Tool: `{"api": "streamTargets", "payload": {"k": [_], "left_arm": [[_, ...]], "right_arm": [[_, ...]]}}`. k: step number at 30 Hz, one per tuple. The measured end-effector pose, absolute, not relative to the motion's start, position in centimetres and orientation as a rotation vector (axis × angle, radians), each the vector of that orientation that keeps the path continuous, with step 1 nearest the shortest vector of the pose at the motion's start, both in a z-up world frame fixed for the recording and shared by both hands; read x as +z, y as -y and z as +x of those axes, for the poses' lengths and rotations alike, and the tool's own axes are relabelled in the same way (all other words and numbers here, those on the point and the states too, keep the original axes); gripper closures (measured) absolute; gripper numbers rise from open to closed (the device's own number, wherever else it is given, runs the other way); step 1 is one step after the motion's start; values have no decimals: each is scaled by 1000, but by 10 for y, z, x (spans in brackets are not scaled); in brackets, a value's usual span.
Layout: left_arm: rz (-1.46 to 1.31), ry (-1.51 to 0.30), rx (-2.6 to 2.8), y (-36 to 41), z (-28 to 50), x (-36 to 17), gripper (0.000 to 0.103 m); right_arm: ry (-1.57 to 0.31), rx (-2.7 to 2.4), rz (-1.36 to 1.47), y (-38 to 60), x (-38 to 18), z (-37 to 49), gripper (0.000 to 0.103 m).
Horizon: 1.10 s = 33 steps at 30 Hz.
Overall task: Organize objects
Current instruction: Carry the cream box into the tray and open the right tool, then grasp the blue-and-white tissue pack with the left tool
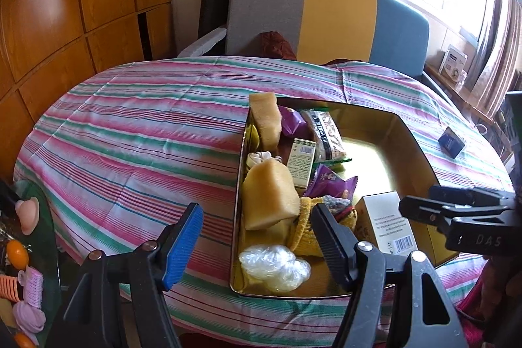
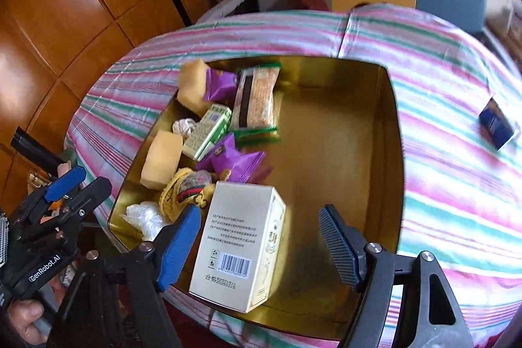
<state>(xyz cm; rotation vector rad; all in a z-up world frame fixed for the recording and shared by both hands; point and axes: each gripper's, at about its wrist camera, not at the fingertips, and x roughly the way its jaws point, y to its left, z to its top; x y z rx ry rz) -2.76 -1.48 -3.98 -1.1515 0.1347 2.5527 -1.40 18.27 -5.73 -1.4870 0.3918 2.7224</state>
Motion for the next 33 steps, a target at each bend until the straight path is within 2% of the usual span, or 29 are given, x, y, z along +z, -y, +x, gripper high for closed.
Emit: {"api": "streamTargets", "payload": {"k": [17, 27, 33], "left_arm": [[-1125, -195, 2509, -9, -23, -34, 33], [-1059, -298, 2473, -47, -25, -19, 33], [-1015, -362, 2421, -82, -29, -9, 33]], "right_arm": [[-283, 2617, -1321, -264, -32, 10, 22], [-220, 2465, -1137, -367, -17, 30, 22], [-287, 2308, -981, -445, -27, 55, 22]]}}
